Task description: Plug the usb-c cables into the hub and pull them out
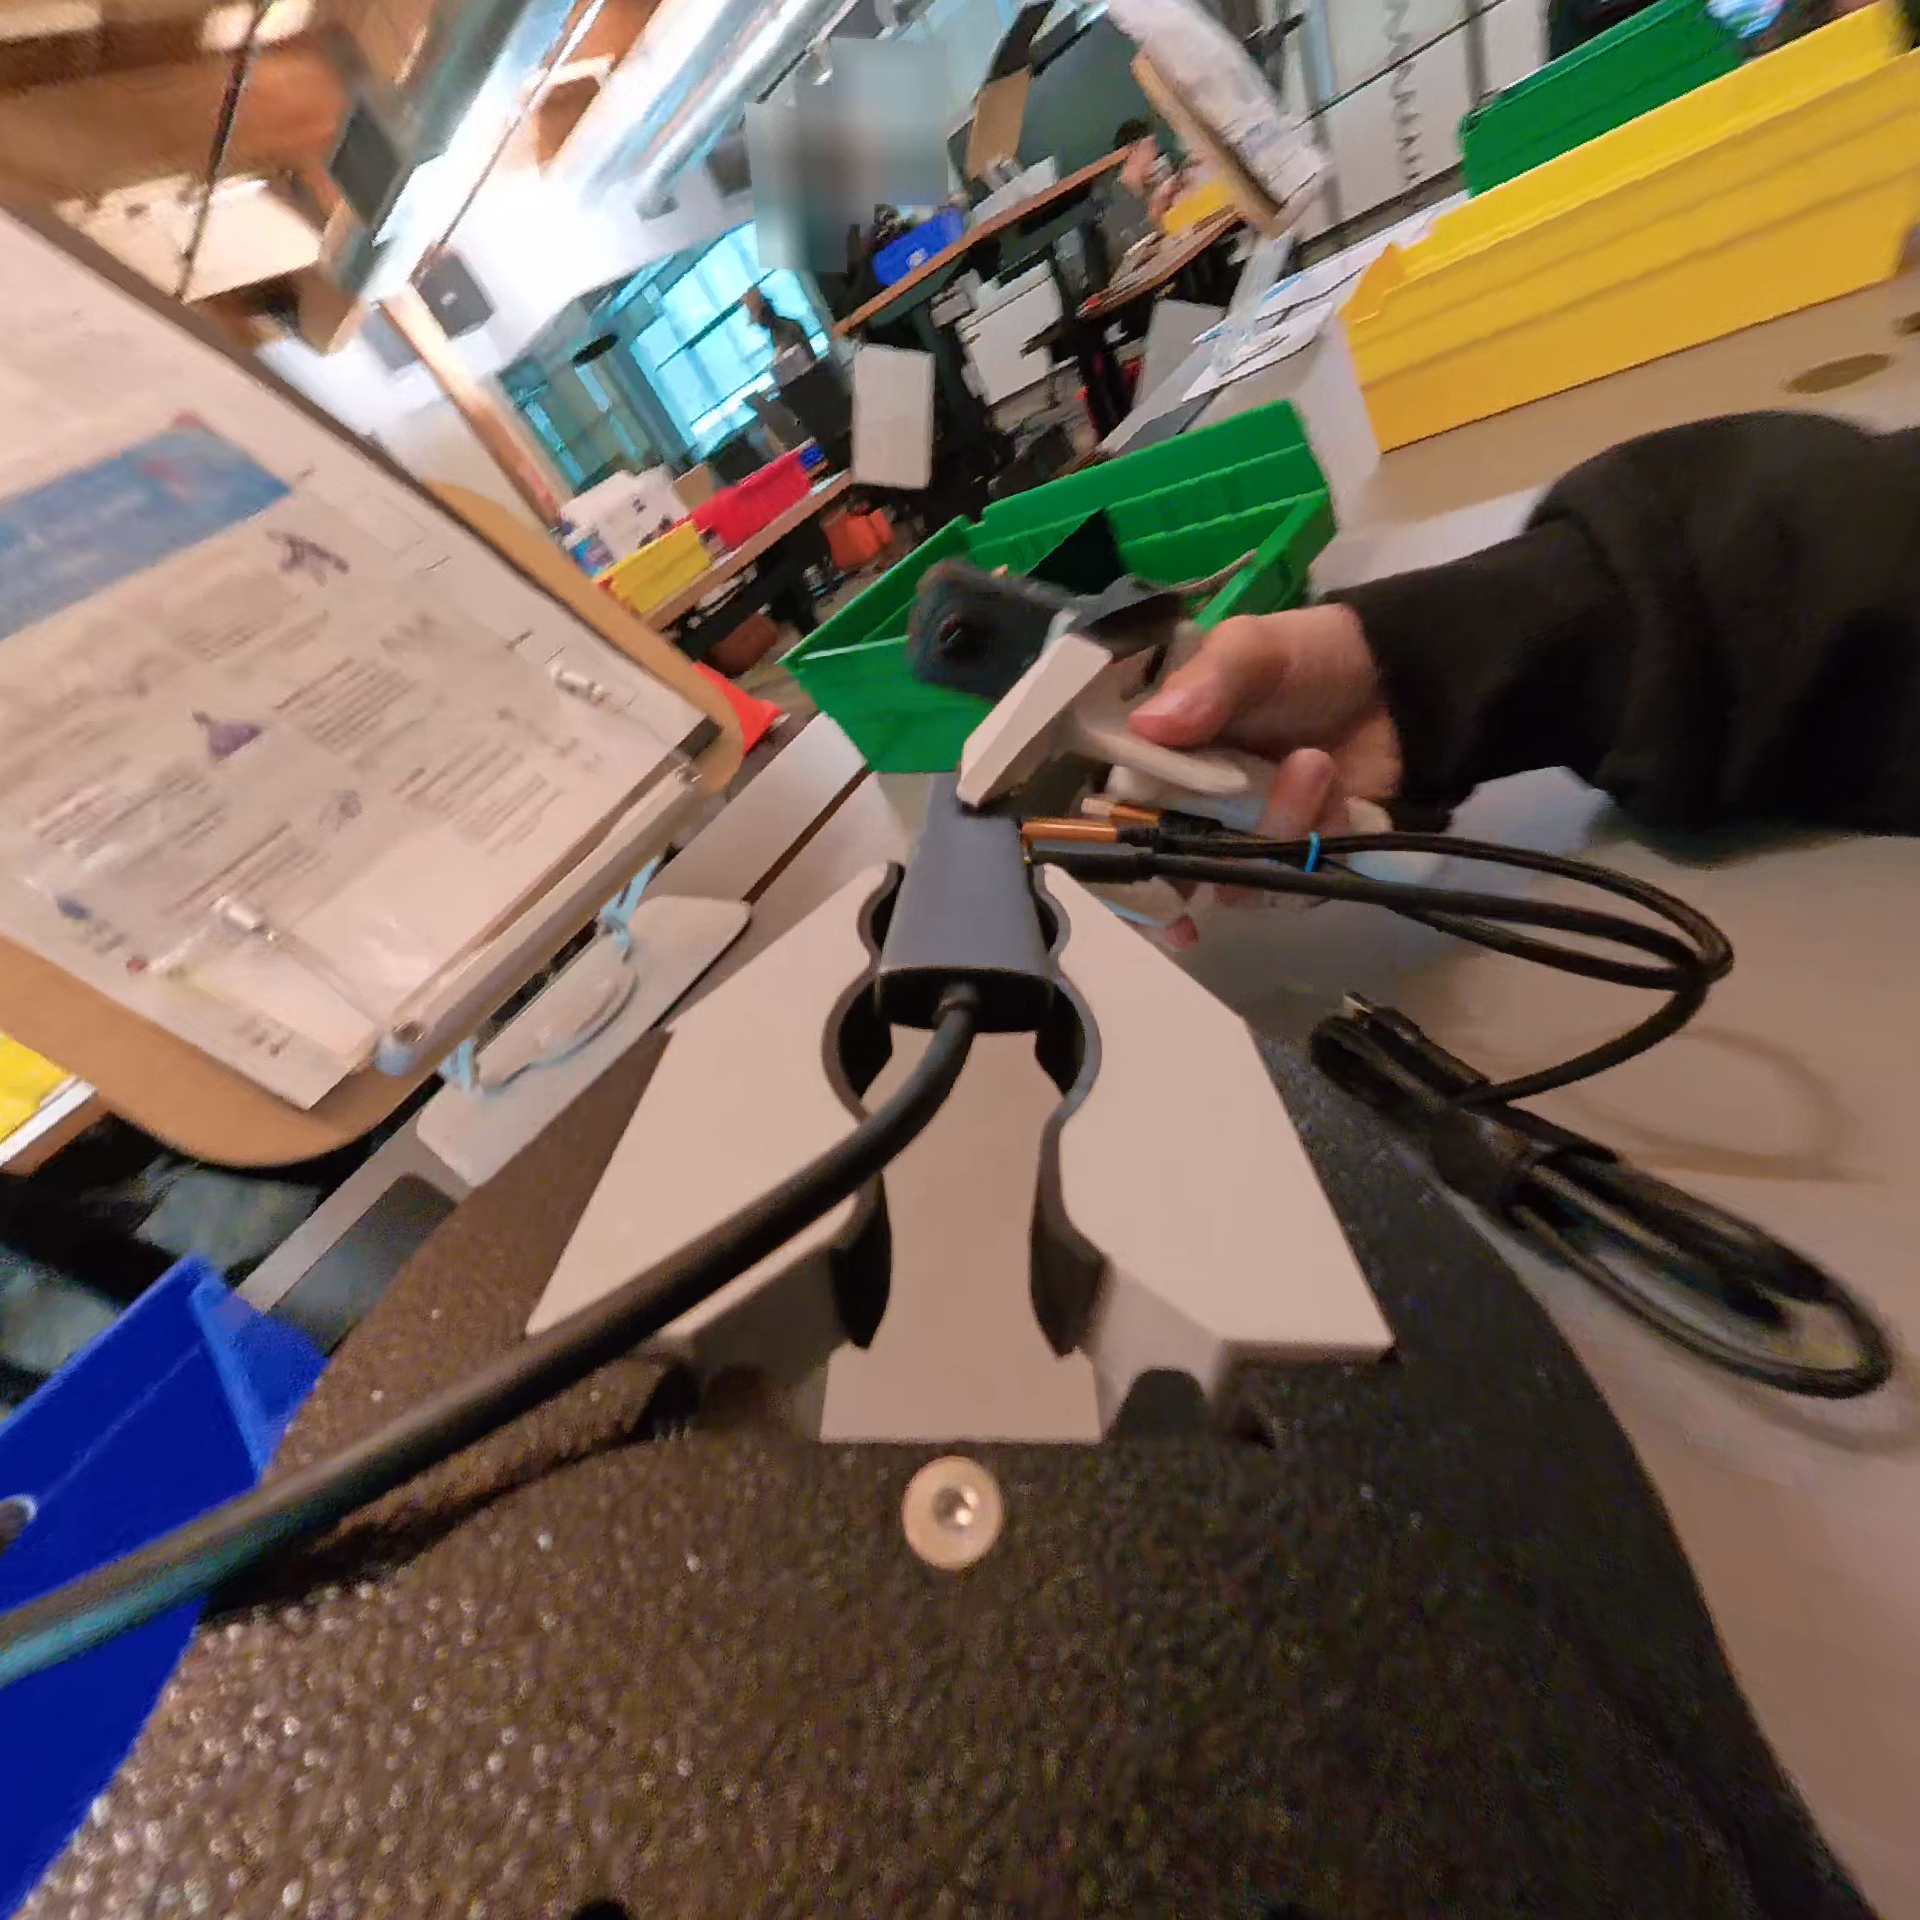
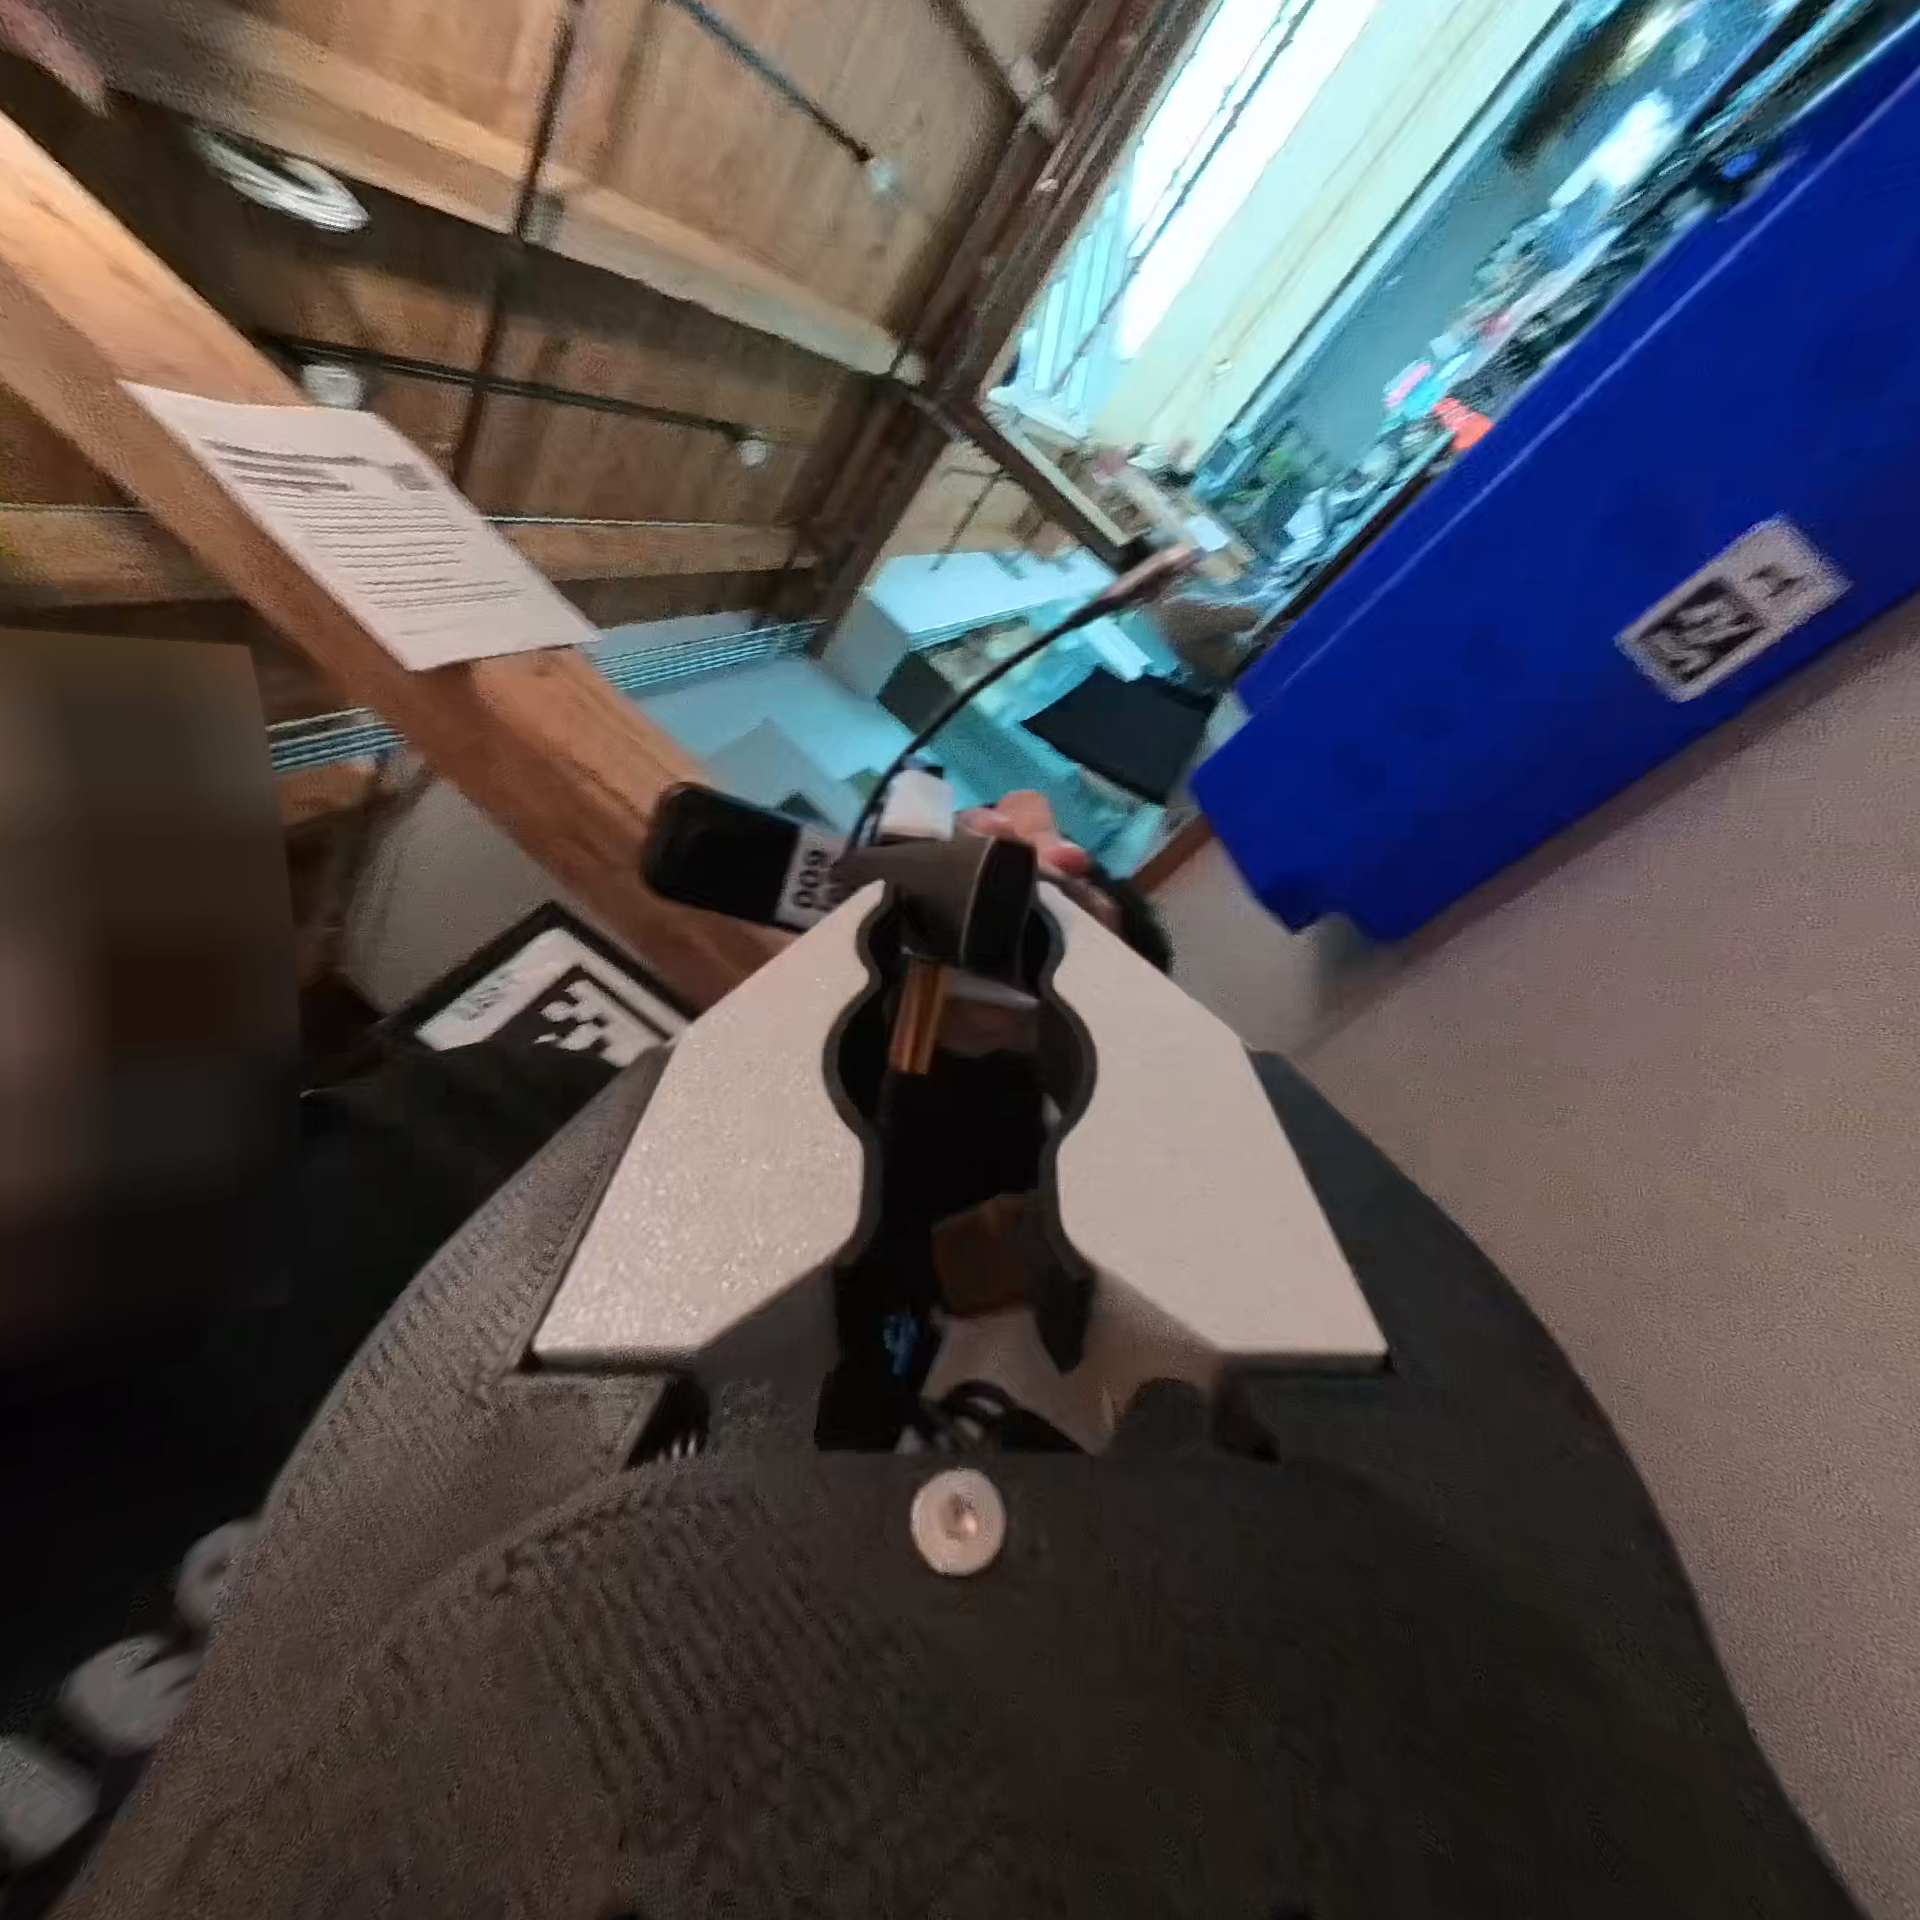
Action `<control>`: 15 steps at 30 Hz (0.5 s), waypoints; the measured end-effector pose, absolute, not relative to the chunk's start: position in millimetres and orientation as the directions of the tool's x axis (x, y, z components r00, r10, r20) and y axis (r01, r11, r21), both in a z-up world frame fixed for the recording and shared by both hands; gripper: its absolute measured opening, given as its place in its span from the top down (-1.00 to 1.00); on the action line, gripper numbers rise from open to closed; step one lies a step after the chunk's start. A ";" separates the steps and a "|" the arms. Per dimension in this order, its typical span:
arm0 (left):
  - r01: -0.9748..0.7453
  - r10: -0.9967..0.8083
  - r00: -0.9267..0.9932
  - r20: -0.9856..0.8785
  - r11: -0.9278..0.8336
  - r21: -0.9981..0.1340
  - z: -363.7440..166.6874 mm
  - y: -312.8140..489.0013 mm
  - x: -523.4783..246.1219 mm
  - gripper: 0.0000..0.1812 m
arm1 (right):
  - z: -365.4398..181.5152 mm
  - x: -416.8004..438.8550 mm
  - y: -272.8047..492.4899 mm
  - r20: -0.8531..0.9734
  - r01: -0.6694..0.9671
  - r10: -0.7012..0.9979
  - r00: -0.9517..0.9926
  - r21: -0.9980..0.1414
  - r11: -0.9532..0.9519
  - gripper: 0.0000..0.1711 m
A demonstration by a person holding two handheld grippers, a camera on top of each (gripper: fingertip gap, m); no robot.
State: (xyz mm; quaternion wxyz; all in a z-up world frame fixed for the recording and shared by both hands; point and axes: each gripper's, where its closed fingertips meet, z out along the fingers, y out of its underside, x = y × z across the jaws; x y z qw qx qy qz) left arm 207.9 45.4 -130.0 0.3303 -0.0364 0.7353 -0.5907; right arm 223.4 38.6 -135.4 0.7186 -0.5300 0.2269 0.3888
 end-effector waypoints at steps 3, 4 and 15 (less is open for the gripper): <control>0.266 -0.582 -0.715 -0.387 0.285 -0.921 -128.3 57.1 237.4 0.77 | -148.6 253.9 34.8 -0.608 -0.589 -0.044 0.793 -0.783 0.201 0.25; 0.232 -0.621 -0.700 -0.353 0.270 -0.935 -129.4 61.3 247.6 0.76 | -146.6 261.6 30.7 -0.502 -0.469 -0.156 0.851 -0.859 0.204 0.18; 0.174 -0.824 -0.519 -0.227 0.158 -0.972 -138.0 83.1 291.2 0.77 | -141.3 266.9 43.1 0.040 0.032 -0.538 0.842 -0.999 -0.024 0.52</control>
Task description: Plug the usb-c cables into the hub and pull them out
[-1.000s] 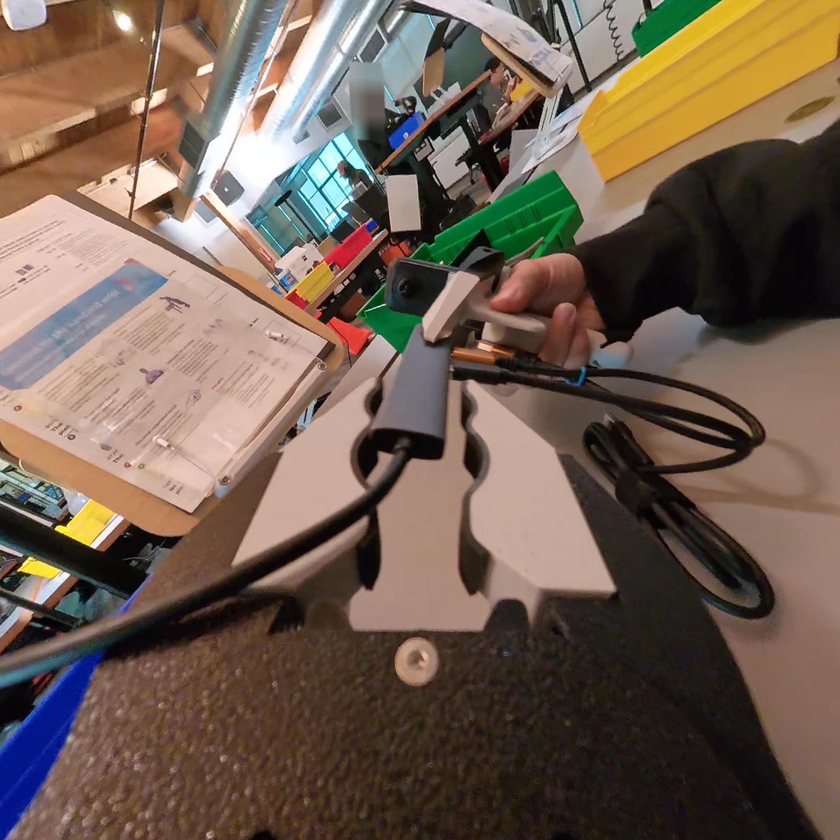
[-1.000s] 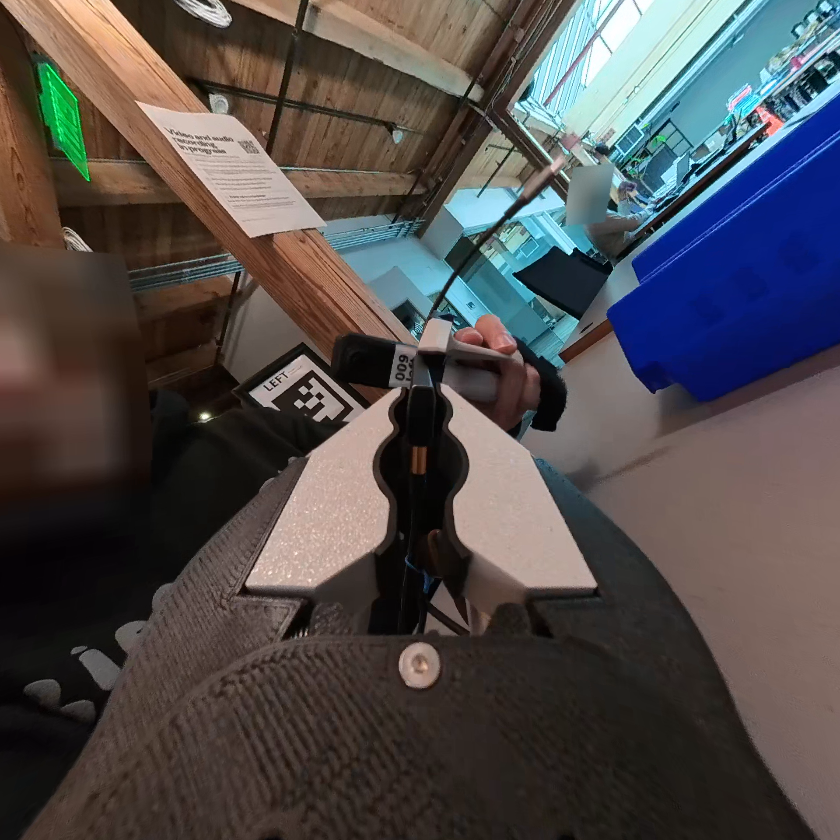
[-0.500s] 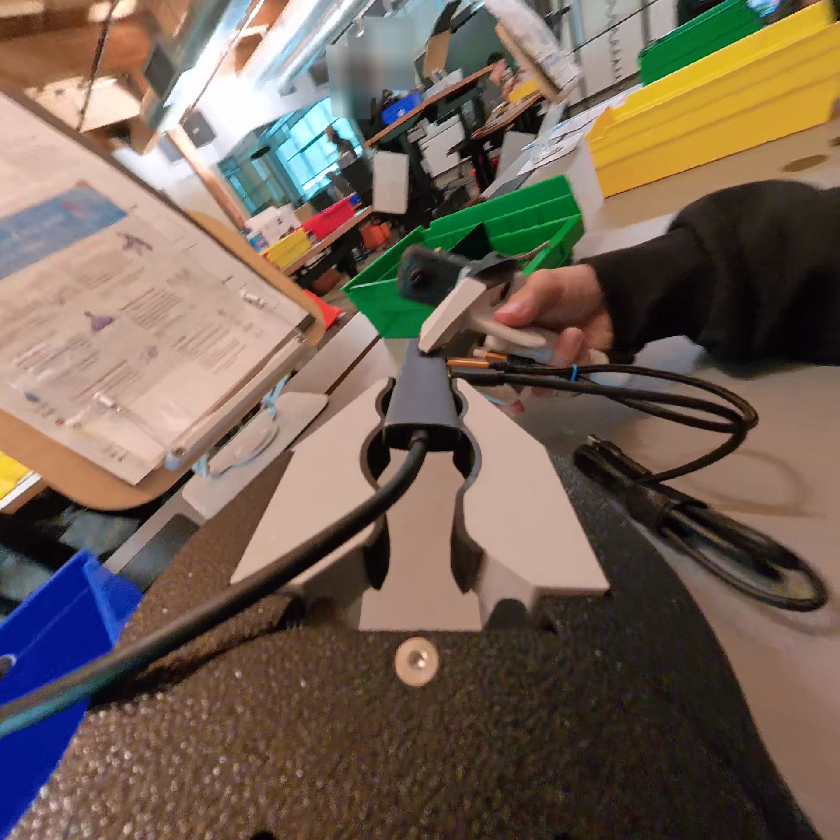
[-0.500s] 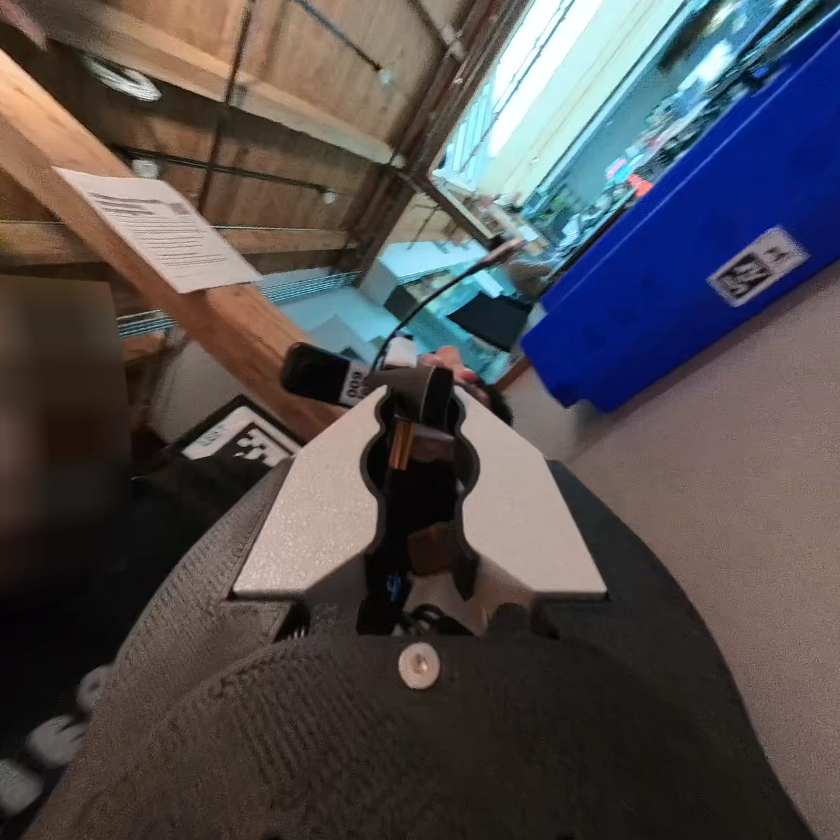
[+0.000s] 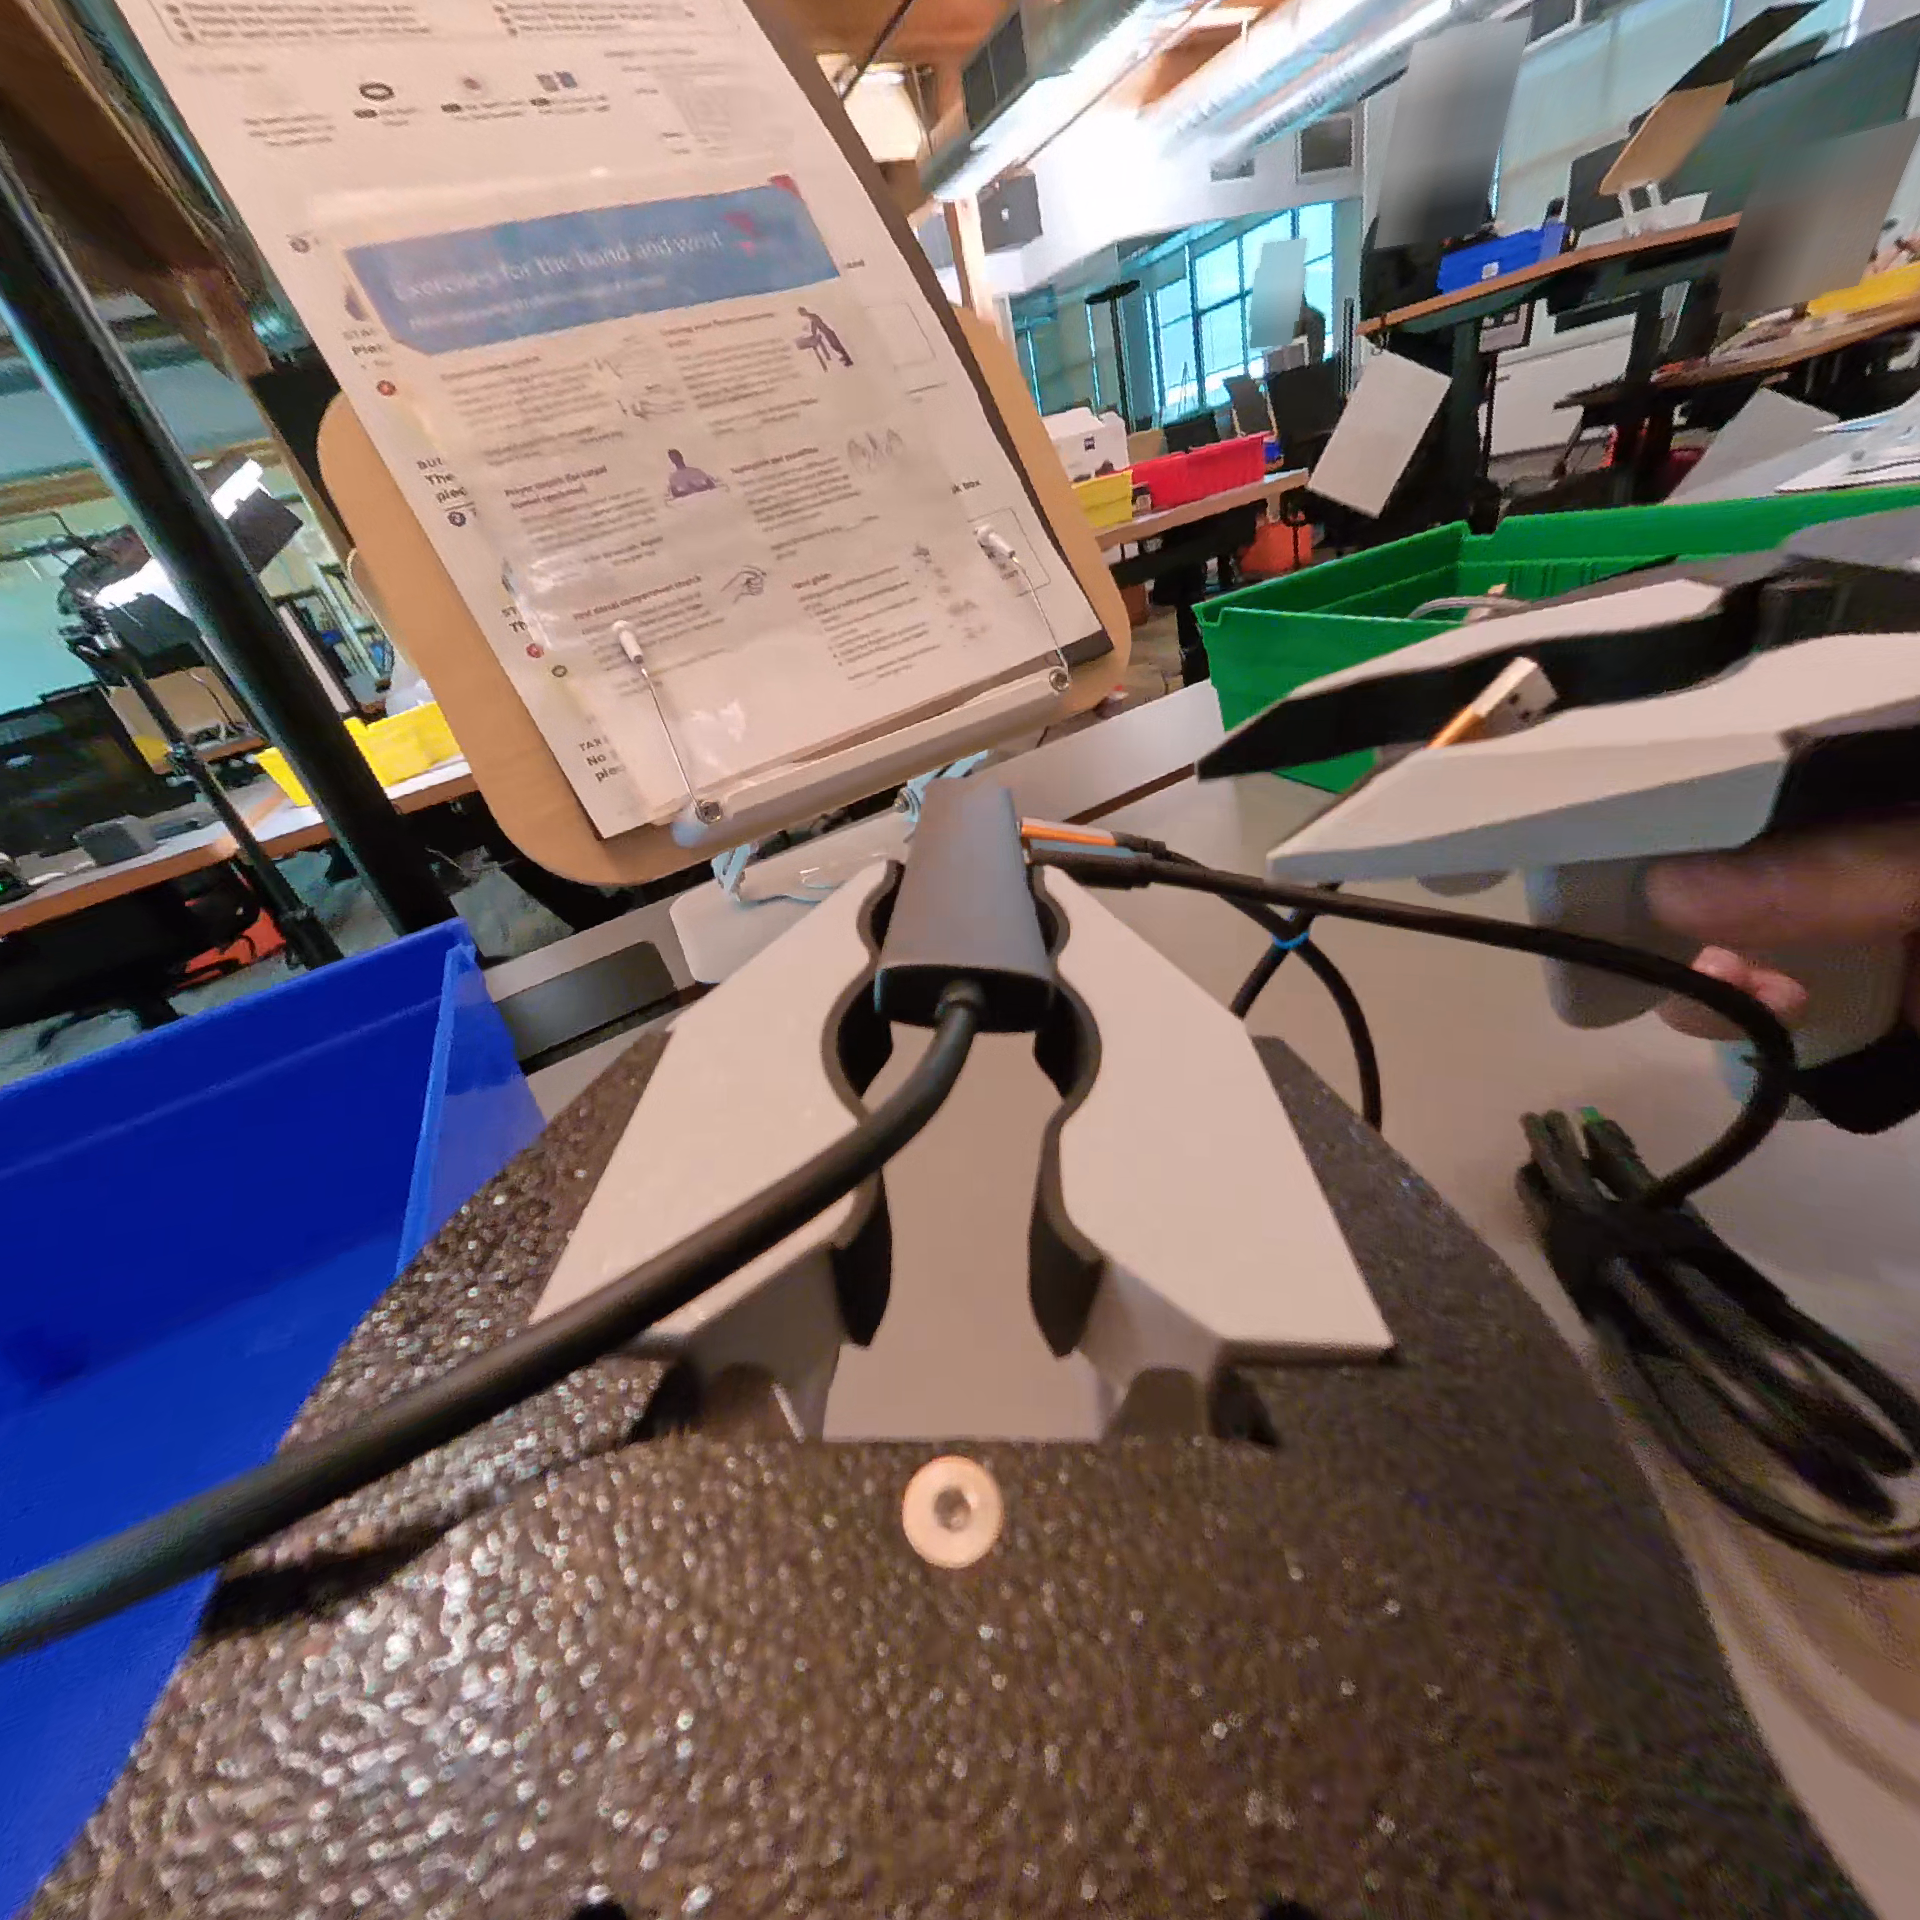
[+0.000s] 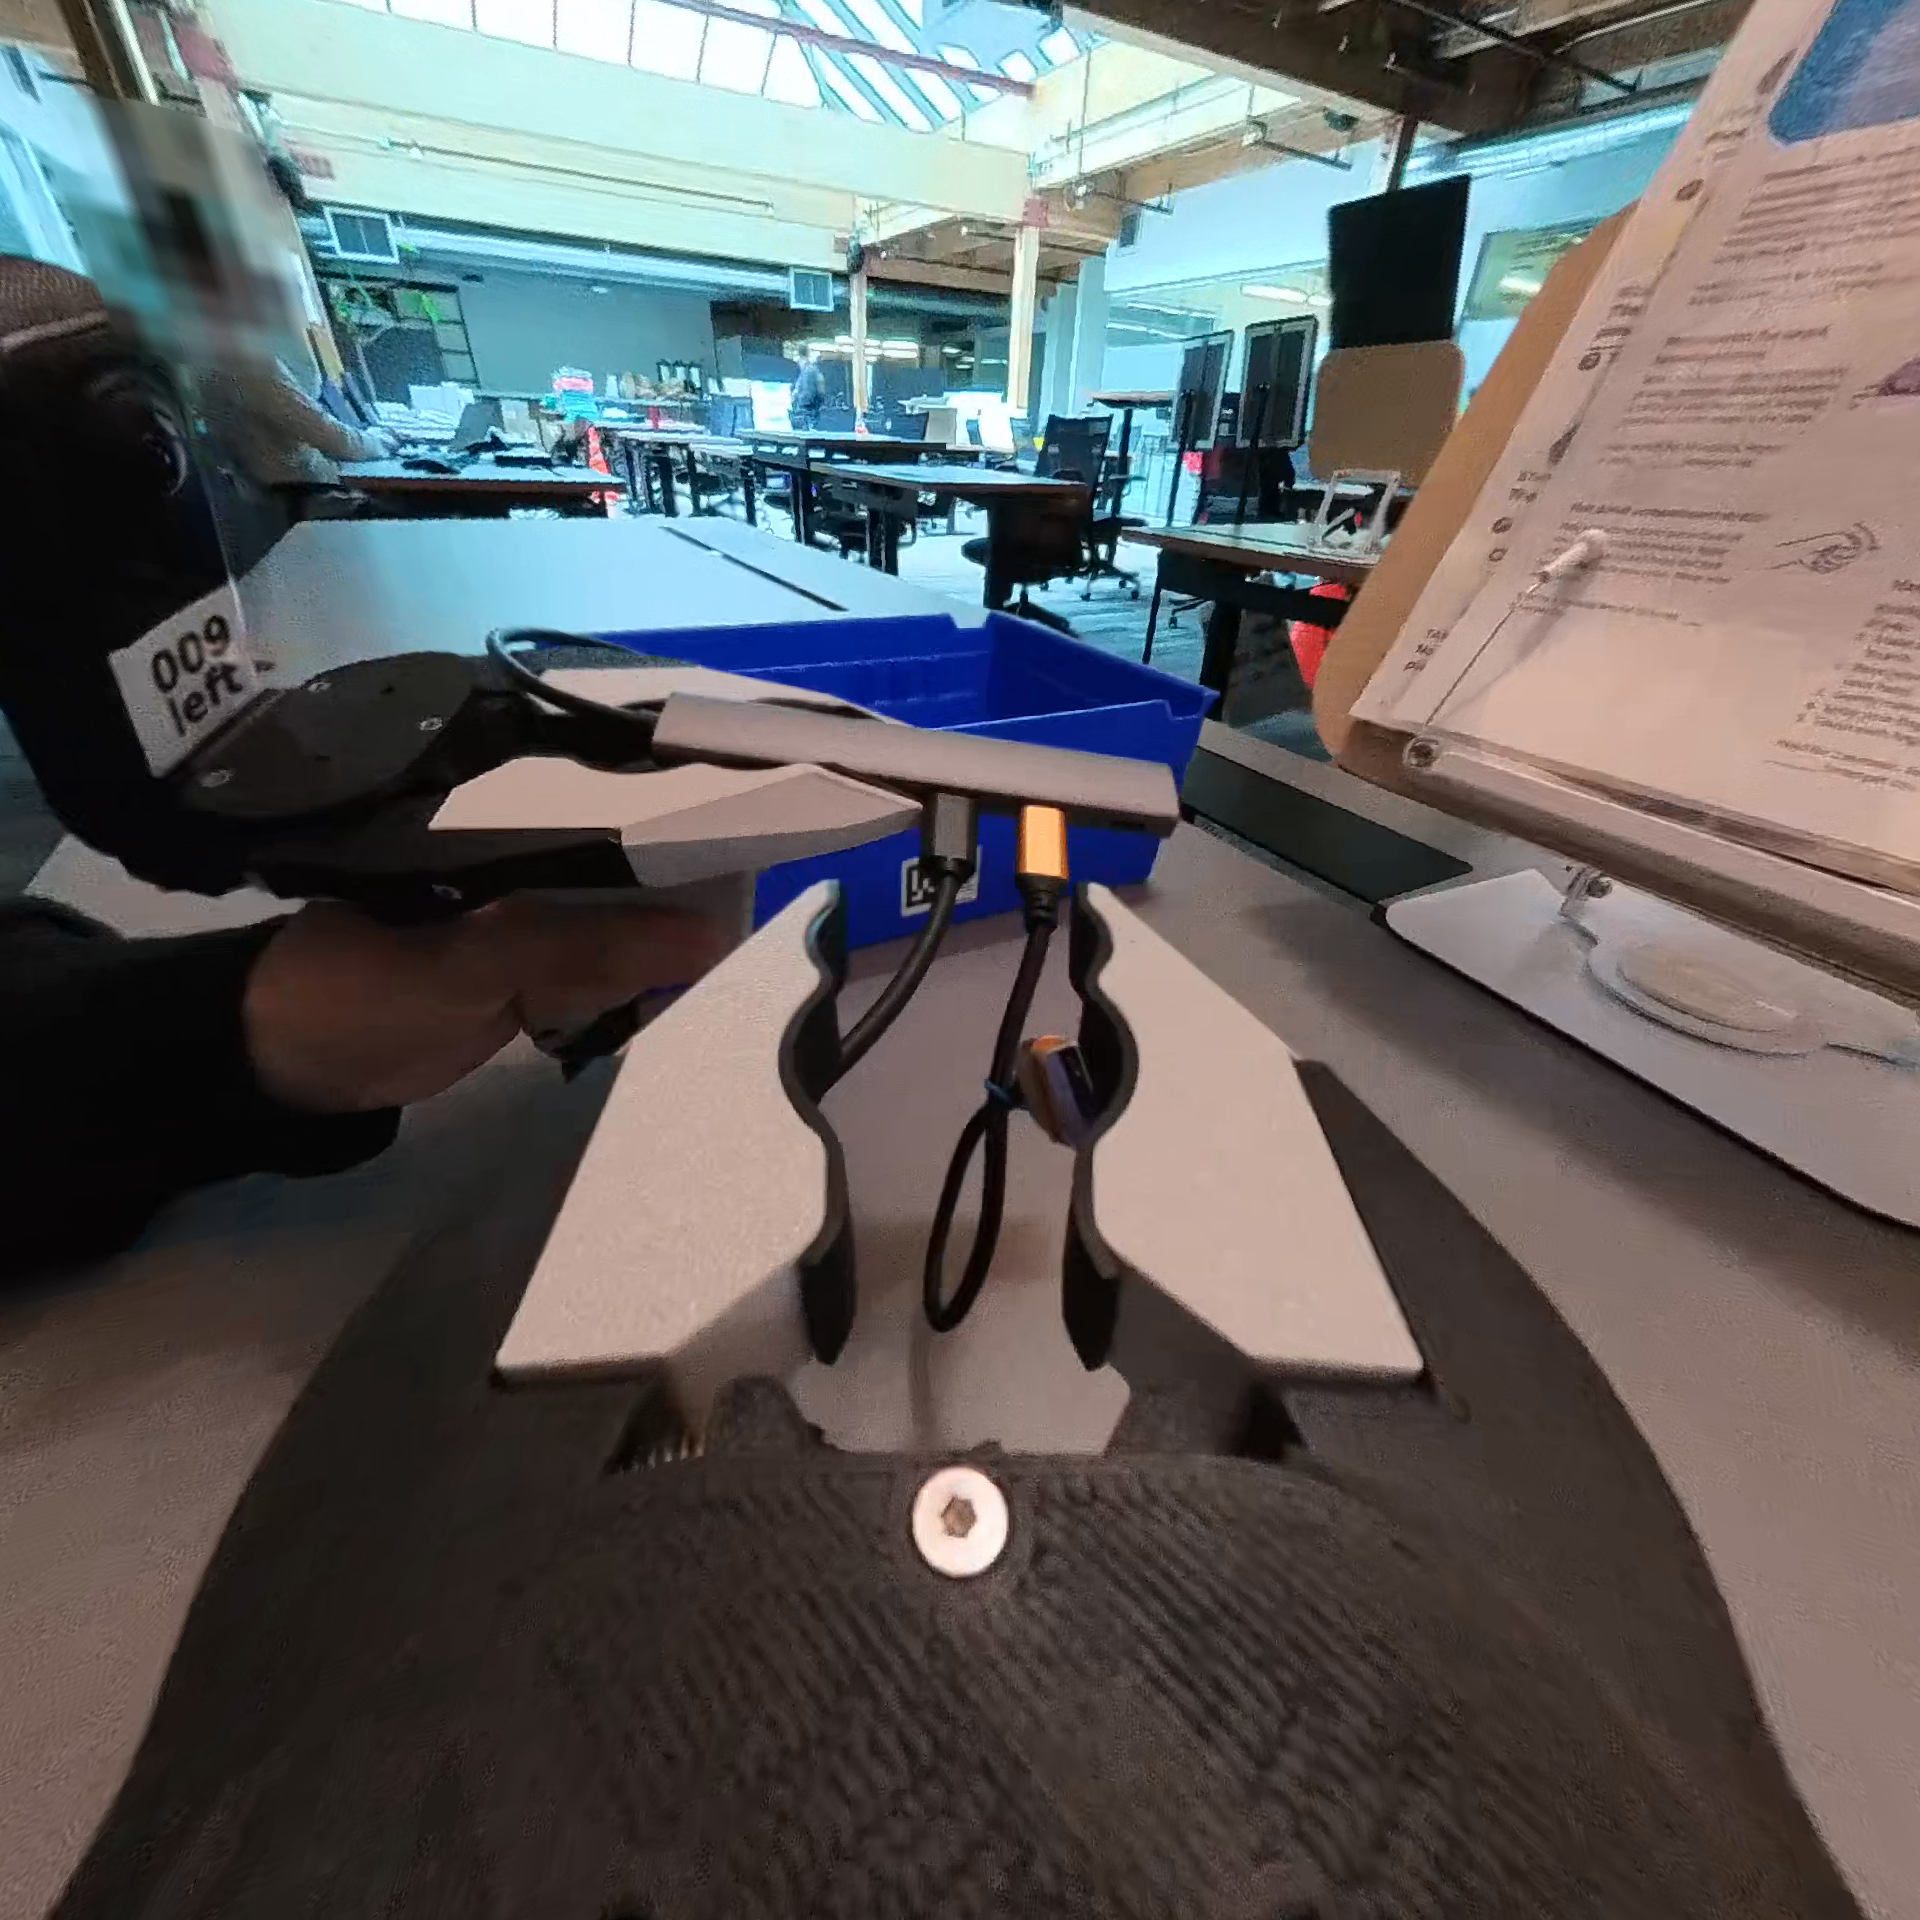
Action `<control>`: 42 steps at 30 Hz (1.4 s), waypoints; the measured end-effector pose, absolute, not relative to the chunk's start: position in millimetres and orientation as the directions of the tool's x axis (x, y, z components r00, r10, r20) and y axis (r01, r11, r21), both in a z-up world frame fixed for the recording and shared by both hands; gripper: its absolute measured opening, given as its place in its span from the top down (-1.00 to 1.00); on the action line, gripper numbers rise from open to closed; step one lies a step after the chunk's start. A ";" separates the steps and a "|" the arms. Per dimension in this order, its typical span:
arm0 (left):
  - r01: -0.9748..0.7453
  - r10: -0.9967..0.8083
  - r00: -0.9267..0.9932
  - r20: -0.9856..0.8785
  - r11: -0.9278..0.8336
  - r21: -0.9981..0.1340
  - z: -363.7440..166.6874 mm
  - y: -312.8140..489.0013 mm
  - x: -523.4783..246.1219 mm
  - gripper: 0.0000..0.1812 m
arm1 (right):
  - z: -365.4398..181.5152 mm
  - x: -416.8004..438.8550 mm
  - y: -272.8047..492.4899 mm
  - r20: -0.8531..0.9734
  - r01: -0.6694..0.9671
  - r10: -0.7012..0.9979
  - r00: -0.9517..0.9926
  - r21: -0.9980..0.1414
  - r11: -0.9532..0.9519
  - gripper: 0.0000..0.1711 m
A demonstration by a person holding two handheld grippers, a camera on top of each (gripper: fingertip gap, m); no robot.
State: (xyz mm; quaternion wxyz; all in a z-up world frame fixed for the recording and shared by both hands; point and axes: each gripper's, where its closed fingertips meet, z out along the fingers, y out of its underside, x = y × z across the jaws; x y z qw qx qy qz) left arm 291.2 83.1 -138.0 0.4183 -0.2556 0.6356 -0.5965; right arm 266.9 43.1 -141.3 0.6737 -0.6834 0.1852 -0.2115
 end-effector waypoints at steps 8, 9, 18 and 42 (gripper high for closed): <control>0.164 -0.845 -0.492 -0.211 0.148 -0.975 -143.8 91.4 286.7 0.76 | -143.2 255.1 62.9 0.095 0.092 -0.519 0.850 -0.995 -0.033 0.70; 0.155 -0.851 -0.482 -0.209 0.152 -0.976 -145.0 92.3 287.9 0.76 | -139.6 254.3 63.7 0.111 0.110 -0.534 0.838 -0.993 -0.033 0.70; 0.157 -0.878 -0.379 -0.291 0.249 -0.956 -148.3 102.3 293.9 0.77 | -108.7 237.5 71.1 0.097 0.148 -0.559 0.823 -0.988 0.048 0.66; 0.103 -0.825 -0.565 -0.004 -0.066 -0.993 -141.9 85.8 280.0 0.76 | -145.6 267.9 63.5 0.029 0.094 -0.646 0.762 -0.993 0.066 0.92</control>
